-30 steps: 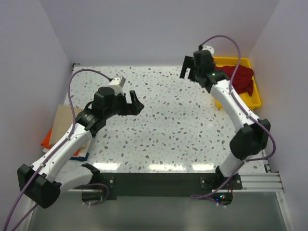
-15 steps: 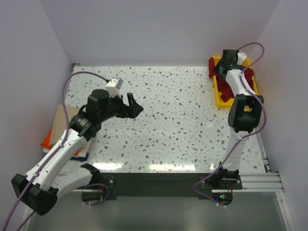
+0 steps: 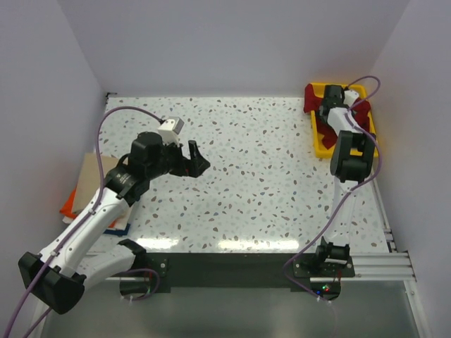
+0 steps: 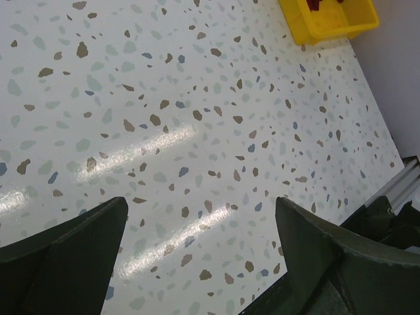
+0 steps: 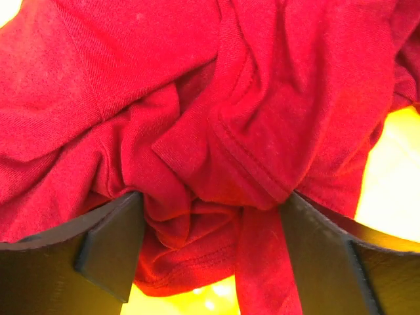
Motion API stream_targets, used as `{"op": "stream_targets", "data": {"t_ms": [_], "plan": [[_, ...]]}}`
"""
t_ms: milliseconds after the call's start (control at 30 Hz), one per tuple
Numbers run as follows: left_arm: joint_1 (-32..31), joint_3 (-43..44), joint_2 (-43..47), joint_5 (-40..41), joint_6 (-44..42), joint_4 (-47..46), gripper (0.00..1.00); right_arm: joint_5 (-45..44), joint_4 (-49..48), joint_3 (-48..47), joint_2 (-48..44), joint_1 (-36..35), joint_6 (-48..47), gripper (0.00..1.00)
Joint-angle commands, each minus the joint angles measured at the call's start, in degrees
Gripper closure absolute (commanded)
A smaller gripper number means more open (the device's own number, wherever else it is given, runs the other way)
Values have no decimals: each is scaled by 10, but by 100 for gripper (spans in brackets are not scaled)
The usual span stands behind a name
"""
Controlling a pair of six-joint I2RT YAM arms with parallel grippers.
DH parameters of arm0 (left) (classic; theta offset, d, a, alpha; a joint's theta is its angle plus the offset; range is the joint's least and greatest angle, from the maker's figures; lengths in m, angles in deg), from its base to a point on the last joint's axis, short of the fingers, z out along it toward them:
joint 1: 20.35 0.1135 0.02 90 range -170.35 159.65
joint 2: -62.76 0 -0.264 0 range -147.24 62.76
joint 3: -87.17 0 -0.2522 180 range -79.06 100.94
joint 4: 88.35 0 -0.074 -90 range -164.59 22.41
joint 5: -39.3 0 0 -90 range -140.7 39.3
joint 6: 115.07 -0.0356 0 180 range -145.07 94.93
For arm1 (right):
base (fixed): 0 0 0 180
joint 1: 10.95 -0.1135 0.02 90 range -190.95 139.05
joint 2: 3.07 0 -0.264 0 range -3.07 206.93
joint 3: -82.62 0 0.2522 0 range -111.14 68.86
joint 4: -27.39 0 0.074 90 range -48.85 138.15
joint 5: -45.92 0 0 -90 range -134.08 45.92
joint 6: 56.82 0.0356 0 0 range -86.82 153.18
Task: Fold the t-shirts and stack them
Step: Grab the tshirt from the pile
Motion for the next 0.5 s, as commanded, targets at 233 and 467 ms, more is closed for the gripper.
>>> {"op": "stream_targets", "data": {"t_ms": [233, 467], "plan": [[-1, 3, -11, -15, -26, -2, 0, -20, -38, -13, -21, 0, -5, 99], [-1, 7, -19, -24, -19, -18, 0, -47, -66, 54, -145, -1, -12, 100]]}}
